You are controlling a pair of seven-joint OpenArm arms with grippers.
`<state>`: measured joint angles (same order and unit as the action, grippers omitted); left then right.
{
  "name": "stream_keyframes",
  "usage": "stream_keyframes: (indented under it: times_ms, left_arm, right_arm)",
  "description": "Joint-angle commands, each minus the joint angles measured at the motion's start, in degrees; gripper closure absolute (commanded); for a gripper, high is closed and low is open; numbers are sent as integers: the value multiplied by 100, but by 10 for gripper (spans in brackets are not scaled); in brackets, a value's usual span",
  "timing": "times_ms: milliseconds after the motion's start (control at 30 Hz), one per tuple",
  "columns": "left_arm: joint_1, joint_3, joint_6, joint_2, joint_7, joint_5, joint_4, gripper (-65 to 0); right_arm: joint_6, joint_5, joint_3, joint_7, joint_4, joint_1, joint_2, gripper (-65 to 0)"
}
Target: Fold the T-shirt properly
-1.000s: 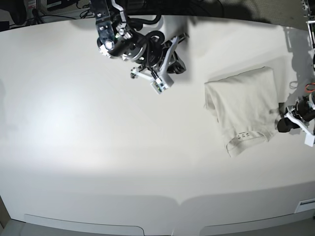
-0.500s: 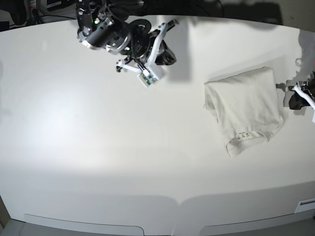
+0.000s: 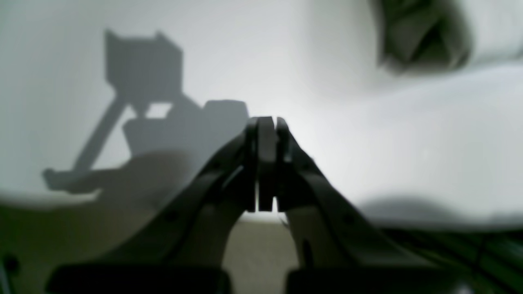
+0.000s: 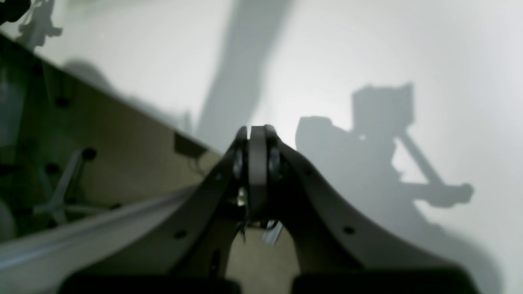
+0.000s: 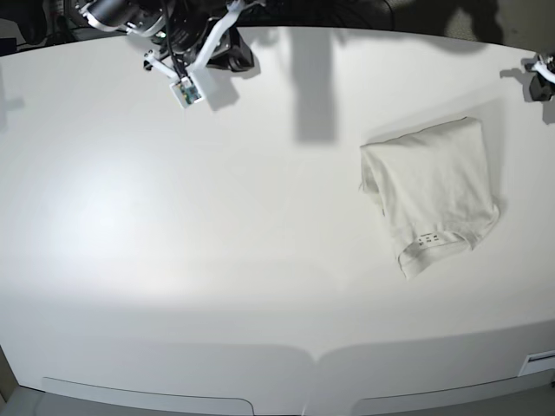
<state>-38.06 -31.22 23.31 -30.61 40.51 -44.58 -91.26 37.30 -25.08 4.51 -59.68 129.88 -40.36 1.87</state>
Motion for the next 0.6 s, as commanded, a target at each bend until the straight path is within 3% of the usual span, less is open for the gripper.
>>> stream_keyframes:
  times_ms: [0, 200, 367, 467, 567]
  left_arm:
    - [-164, -138, 151, 11, -105, -13, -76, 0]
    - [-938, -367, 680, 649, -184, 197, -74, 0]
    - [-1399, -367, 721, 992, -721, 988, -66, 0]
    - [-1602, -356, 896, 1045, -890, 1121, -52, 0]
    - [-1687, -356, 1213, 1060, -916, 1119, -9, 0]
  right_arm:
    - [20, -90, 2, 42, 105, -168, 2, 0]
    - [20, -17, 4, -68, 103, -883, 2, 0]
    - [15, 833, 11, -7, 94, -1423, 2, 0]
    - [-79, 1325, 210, 487, 4, -1753, 2, 0]
    - [-184, 1419, 588, 1025, -411, -1967, 0, 0]
